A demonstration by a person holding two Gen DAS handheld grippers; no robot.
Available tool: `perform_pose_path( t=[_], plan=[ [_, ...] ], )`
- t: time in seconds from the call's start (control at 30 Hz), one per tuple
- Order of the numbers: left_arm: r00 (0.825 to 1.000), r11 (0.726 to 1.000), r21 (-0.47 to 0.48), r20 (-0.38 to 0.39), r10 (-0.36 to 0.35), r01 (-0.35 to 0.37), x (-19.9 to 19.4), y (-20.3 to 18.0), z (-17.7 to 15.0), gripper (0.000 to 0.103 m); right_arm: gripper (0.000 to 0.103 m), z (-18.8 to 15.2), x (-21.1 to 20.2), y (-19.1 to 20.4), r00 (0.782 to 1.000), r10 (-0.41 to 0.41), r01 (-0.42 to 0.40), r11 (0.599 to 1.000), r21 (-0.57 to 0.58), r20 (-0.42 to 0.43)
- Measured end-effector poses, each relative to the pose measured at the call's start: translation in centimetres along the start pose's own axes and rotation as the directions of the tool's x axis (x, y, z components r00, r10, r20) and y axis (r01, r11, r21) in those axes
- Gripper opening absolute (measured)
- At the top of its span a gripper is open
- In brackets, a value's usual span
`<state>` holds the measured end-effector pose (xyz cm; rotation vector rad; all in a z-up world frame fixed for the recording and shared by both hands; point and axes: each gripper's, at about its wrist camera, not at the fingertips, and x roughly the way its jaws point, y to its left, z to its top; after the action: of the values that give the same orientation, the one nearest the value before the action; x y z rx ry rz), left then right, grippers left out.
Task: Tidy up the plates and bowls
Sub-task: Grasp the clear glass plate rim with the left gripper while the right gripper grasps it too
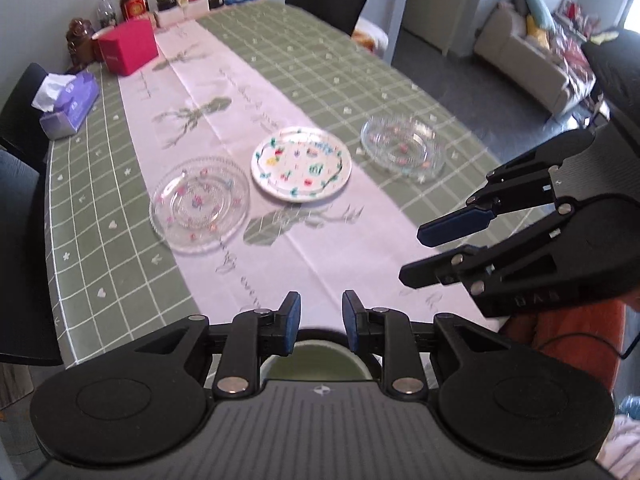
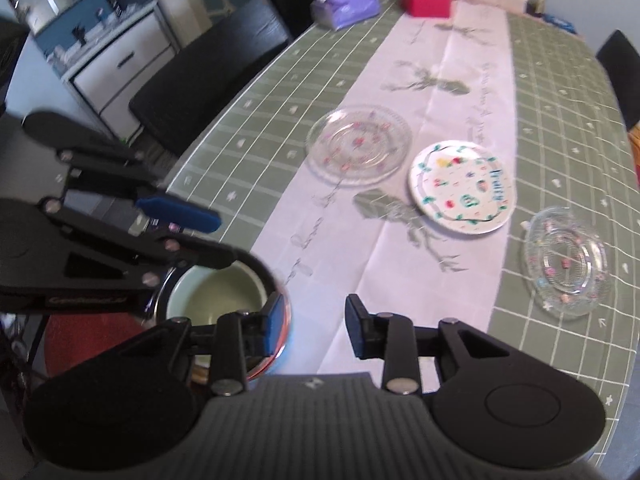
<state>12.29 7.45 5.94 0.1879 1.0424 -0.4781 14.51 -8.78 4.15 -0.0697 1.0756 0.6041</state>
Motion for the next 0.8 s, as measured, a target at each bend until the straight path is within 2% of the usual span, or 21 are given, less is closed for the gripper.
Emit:
perform_pose_path(
  t=[0.1,0.27,0.4,0.47,0.6,0.8],
  plan=[
    [0.997,0.998,-0.056,0.077,-0.006,0.010,-0.4,-0.5,0.5,0.029,0.033,-0.3,-1.2,-2.7,0.997,-0.004,-0.002,0.997,0.078,0.079],
    [0.981,0.981,-0.183,0.194,-0.032,0.068,0.4,-0.4,1.7,0.029,0.033,-1.4,-1.5,-6.6,0.985,-0.033,0.003,0.986,0.167,0.171],
    [0.972,0.950,-0.284,0.225,-0.066,0.130,2.6,0.0,2.8,0.029,0.033,-2.2,-0.9,-9.7,0.976,-0.062,0.011,0.971,0.239,0.208],
    [0.972,0.941,-0.305,0.223,-0.076,0.144,4.0,-0.3,3.6,0.029,0.033,-2.6,-0.4,-11.6,0.971,-0.091,0.024,0.958,0.287,0.222],
    [0.970,0.940,-0.304,0.230,-0.082,0.152,7.2,-2.0,5.3,0.029,0.033,-3.7,0.6,-15.9,0.954,-0.174,0.061,0.911,0.409,0.244],
    [0.967,0.939,-0.306,0.242,-0.083,0.158,12.2,-4.1,8.3,0.029,0.035,-5.6,2.4,-22.5,0.942,-0.258,0.082,0.800,0.594,0.217]
  ],
)
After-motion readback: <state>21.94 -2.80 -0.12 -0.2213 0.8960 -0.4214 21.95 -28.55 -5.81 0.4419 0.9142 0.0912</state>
